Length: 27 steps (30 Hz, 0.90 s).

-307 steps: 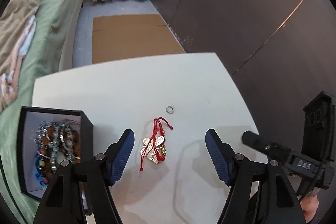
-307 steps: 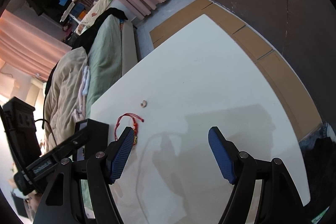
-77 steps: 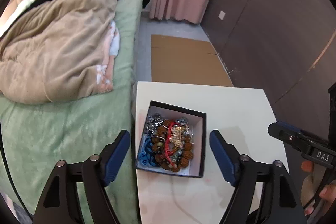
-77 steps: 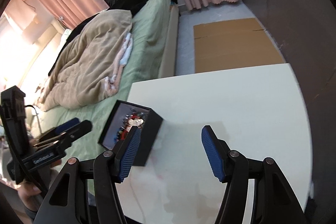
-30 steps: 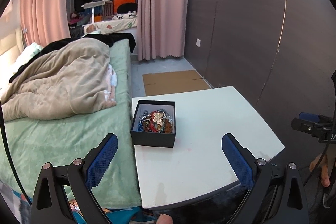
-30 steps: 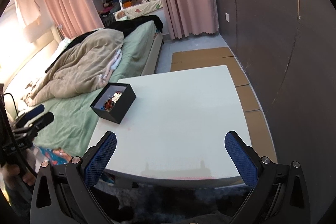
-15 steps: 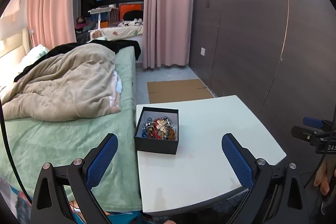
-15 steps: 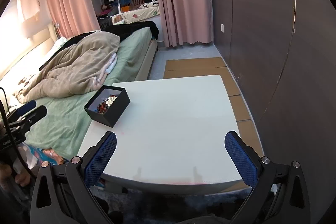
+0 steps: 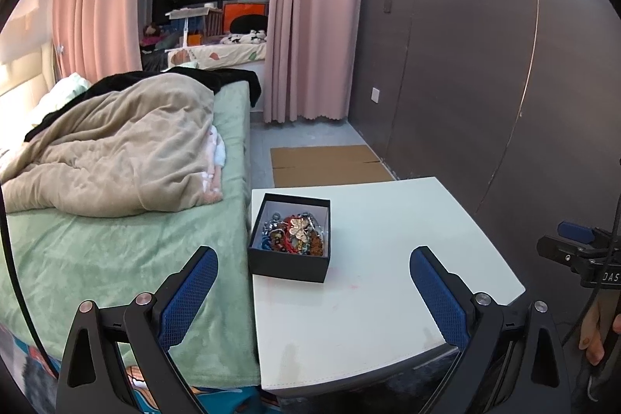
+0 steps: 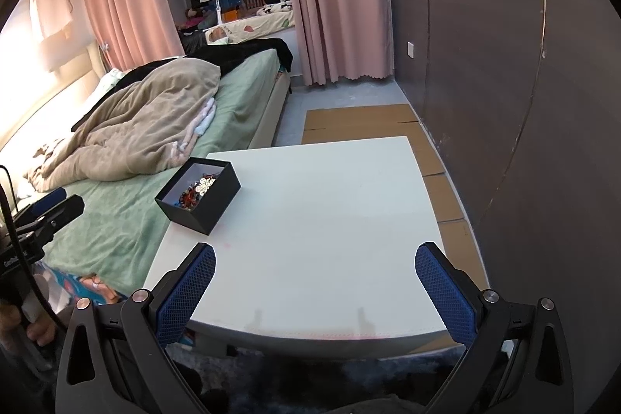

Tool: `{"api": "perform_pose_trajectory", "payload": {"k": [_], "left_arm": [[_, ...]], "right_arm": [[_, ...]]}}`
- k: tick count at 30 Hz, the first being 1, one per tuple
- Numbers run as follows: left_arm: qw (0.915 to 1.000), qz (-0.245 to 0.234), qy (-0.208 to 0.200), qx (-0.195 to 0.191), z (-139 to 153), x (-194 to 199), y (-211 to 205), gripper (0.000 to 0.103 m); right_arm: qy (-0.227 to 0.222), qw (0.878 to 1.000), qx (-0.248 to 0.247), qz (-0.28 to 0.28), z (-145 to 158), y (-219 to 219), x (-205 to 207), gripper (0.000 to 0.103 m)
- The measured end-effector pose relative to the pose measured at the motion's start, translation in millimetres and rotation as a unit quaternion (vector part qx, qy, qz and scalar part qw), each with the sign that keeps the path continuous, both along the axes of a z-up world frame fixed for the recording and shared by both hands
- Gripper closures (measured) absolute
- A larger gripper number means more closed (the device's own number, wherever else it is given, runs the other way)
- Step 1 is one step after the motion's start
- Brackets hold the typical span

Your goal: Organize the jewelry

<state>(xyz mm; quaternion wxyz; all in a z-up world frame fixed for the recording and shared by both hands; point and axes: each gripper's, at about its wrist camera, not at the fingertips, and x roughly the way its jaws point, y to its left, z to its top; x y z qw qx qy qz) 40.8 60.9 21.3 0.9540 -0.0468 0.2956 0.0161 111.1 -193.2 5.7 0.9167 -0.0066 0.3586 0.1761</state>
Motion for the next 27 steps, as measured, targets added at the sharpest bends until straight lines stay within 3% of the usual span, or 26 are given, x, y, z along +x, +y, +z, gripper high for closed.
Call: {"api": "perform_pose_trajectory", "payload": {"k": [27], "left_arm": [[1.0, 0.002, 0.005, 0.005, -0.5, 2.2, -1.6, 0.004]], "right_arm": [[0.004, 1.0, 0.007, -0.005, 2.5, -1.2, -0.3, 0.0]]}}
